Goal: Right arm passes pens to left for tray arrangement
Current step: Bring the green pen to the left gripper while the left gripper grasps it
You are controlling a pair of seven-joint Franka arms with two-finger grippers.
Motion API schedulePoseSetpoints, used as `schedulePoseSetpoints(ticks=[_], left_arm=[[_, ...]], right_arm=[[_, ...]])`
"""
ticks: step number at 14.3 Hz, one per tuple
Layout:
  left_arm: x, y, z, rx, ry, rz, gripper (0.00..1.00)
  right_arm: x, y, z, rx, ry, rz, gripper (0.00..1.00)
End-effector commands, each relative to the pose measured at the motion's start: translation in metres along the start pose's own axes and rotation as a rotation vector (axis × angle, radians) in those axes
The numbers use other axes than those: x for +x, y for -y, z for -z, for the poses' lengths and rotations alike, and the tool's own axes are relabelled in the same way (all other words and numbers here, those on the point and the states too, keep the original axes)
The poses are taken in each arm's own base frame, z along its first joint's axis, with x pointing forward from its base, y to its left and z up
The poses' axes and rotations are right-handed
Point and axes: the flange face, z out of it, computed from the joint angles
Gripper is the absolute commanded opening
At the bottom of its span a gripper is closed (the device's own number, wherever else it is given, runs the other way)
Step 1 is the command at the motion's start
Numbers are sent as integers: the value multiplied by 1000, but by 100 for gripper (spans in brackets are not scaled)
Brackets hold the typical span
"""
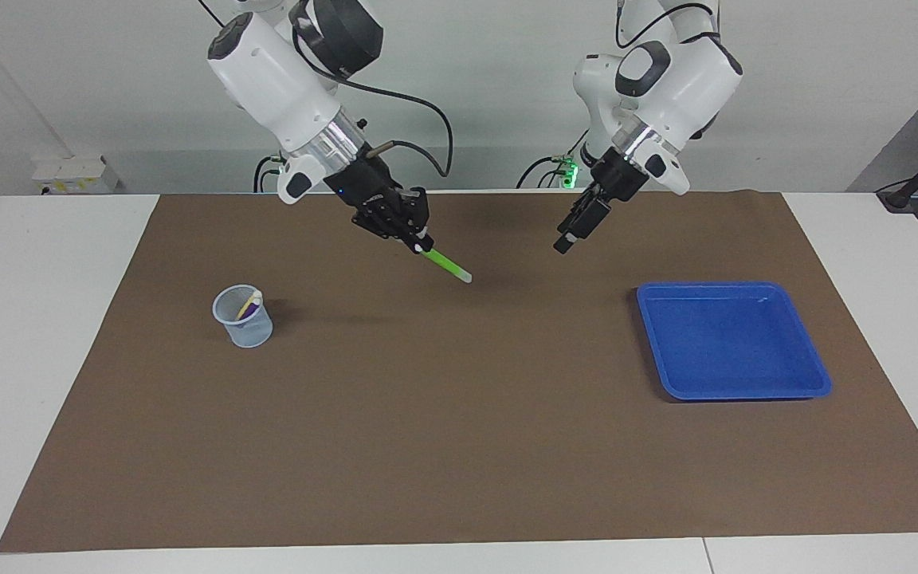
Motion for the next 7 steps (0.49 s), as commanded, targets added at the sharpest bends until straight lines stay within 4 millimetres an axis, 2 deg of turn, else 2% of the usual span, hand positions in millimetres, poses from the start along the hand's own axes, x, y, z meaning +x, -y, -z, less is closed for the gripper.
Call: schedulePoseSetpoints(ticks=[1,3,6,7], left_arm=[[-28,2,-8,-84,0,116,100],[-40,2,-12,-101,5,149,100],[-62,4,-20,-125,18,192,100],[-68,5,-28,-133,18,220,100]], right_arm=[[-25,-3,-8,68,-40,-74,0],[-35,8,-13,107,-61,-113,0],[-44,13,-20,126,-80,-146,0],[-44,13,-20,126,-80,-146,0]])
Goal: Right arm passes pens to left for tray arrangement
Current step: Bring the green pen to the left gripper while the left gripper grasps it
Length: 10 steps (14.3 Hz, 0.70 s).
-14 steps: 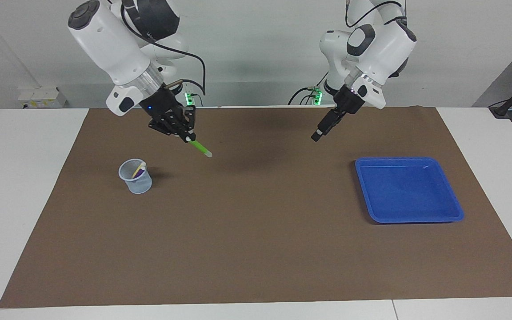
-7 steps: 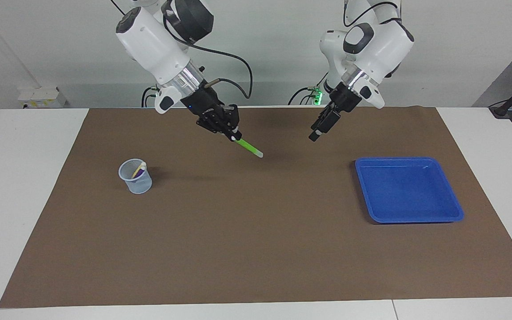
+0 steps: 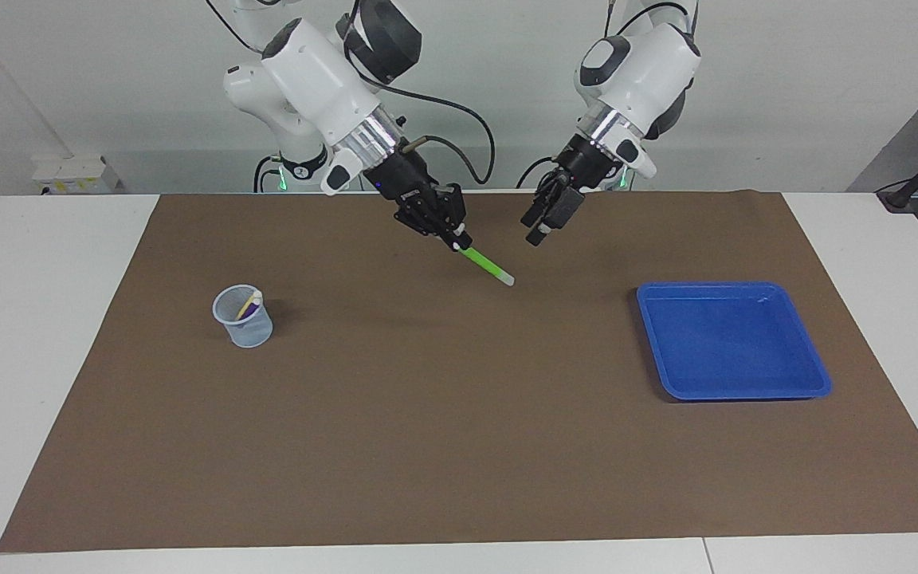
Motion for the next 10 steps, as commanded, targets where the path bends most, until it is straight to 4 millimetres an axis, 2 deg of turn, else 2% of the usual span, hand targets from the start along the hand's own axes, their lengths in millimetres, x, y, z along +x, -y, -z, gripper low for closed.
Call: schedulePoseSetpoints(ticks=[1,3,6,10], left_arm=[[-14,9,-11,-51,6,86,100],[-25,14,-25,-74,4,101,99],[-18,10,-45,-114,-18,133,99],[-16,-4,-52,-142,-15,159,99]], right_arm=[[-4,-6,5,17,-7,-28,0],[-3,-7,4,17,-8,-29,0],[-4,-7,3,15,-5,-30,0],[-3,-8,3,22,0,-40,0]])
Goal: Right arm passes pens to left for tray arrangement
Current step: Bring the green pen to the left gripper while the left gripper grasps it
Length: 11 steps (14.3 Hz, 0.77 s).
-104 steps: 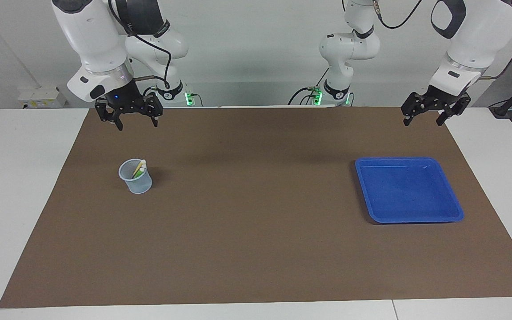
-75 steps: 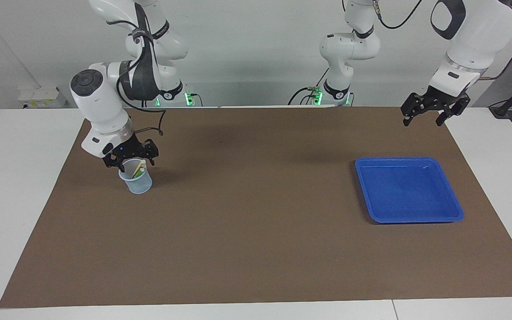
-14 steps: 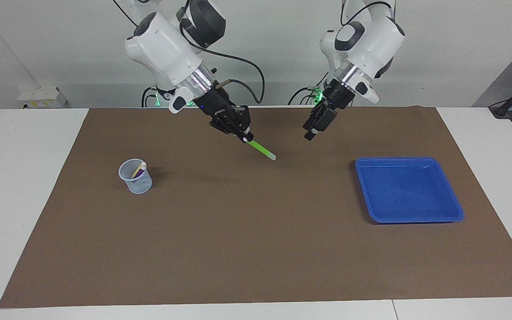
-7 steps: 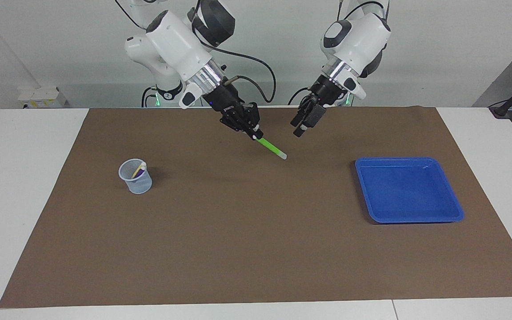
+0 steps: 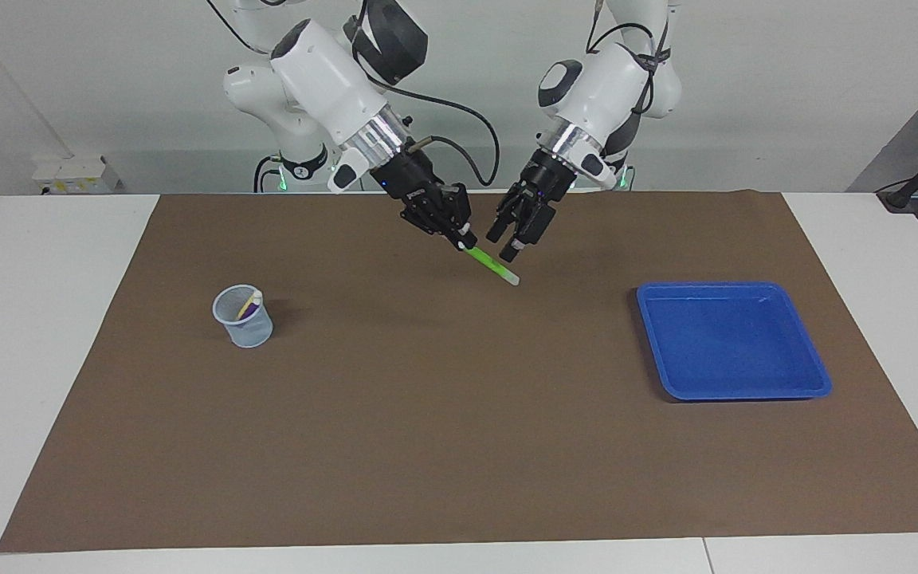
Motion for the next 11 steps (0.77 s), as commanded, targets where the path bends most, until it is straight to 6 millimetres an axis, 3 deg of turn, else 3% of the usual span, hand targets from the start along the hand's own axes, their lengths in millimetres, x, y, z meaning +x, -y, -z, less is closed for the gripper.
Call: schedulePoseSetpoints(ticks=[1,6,11], left_arm=[[-2,-9,-8,-38,6,34,96],[-2,-9,-10,-45,9,49,81],[-3,-10,-19,-76,5,67,77]], right_arm=[[-3,-4,5,32,2,-38,0],[-3,-4,5,33,3,-35,0],[-3,-4,5,31,2,-33,0]])
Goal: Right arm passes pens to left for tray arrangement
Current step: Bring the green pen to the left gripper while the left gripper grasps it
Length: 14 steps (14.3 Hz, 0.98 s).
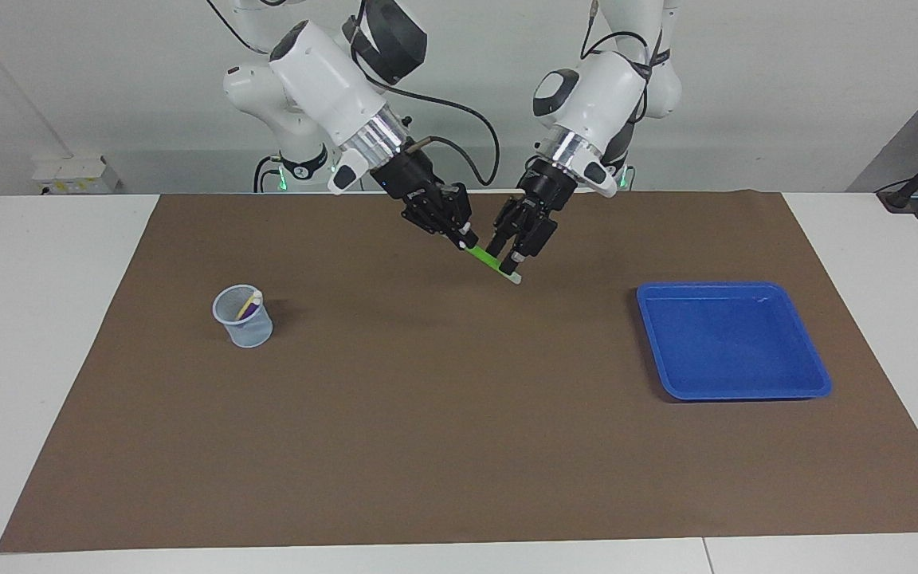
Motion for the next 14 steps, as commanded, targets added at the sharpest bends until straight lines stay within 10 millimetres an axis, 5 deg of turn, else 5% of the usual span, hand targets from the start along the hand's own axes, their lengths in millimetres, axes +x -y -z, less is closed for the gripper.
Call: schedulePoseSetpoints(ticks=[1,3,7,9,14], left_arm=[[-6,-2,-12,-21,7,25,77],[-9,-1,-12,-20,11,23,76],[-9,0,-12,-17,11,22,27],[-9,1,-13,-11,12,19,25],[-8,1,-13,-3,11,37,0]], right_arm=[[-3,-4,5,23,-6,-18,0],[-3,-4,5,22,-5,-18,0],[-2,-5,5,22,-6,-19,0],[-3,-5,5,21,-4,-19,0],[-3,-5,4,20,-3,-19,0]])
